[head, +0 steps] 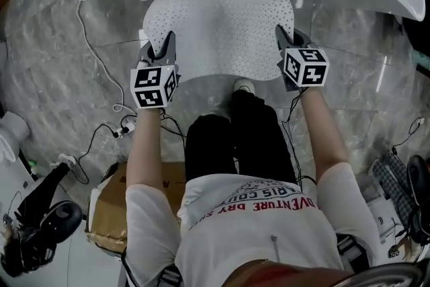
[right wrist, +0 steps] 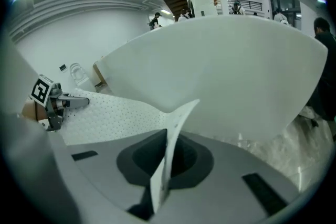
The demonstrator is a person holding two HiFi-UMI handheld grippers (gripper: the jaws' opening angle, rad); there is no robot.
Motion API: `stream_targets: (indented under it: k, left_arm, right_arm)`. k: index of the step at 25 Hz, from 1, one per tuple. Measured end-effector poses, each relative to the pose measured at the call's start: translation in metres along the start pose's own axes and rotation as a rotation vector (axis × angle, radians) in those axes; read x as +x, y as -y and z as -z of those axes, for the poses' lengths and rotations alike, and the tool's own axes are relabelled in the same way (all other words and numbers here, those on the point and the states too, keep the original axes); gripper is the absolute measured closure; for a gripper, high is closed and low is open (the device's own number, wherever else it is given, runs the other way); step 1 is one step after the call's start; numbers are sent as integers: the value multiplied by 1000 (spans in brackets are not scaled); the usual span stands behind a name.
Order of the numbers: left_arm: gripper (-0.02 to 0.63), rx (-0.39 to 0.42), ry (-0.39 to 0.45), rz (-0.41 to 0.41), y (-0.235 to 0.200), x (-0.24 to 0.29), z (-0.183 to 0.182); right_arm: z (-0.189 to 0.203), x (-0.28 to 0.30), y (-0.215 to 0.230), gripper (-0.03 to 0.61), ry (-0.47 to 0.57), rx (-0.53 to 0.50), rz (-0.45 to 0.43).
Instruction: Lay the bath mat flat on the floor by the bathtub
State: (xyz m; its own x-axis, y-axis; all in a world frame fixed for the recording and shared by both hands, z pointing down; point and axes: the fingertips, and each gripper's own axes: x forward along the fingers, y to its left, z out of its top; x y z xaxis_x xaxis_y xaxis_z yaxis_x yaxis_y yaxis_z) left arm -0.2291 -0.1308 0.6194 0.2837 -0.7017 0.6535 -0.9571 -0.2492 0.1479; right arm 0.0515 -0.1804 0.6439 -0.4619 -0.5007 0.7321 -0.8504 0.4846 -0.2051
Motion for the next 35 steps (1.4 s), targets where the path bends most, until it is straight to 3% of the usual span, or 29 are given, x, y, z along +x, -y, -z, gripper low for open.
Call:
stream_targets:
  k: [6, 11, 18, 26, 27, 29, 30, 31, 32, 35]
  left_arm:
    - [595, -37, -8, 1, -31, 81, 68]
    - [595, -23, -40, -6, -54, 134, 126]
    - [593, 31, -77, -17, -77, 170, 183]
    - [573, 50, -211, -6, -95, 204, 234]
    - [515, 33, -212, -7, -98, 206, 237]
    - [339, -14, -192, -36, -107, 210, 241]
    - [295, -29, -176, -68, -113, 211, 241]
    - [249, -35, -156, -109, -120, 210, 241]
    - [212, -35, -131, -152, -127, 207, 240]
    - [160, -36, -69, -232, -140, 198, 232]
  right_arm:
    - [56, 78, 33, 566, 1, -17, 18]
    - [101, 125, 58, 566, -17, -26, 37]
    - [158, 155, 87, 565, -72, 29, 80]
    - [204, 184, 121, 565, -163, 5, 142]
    - [206, 187, 123, 565, -169, -2, 143]
    - [207, 191, 126, 565, -166, -4, 153]
    - [207, 193, 129, 541, -155, 0, 167]
    - [205, 193, 133, 413, -140, 2, 187]
    - [203, 192, 136, 349, -124, 0, 207]
    - [197, 190, 141, 328, -95, -19, 243]
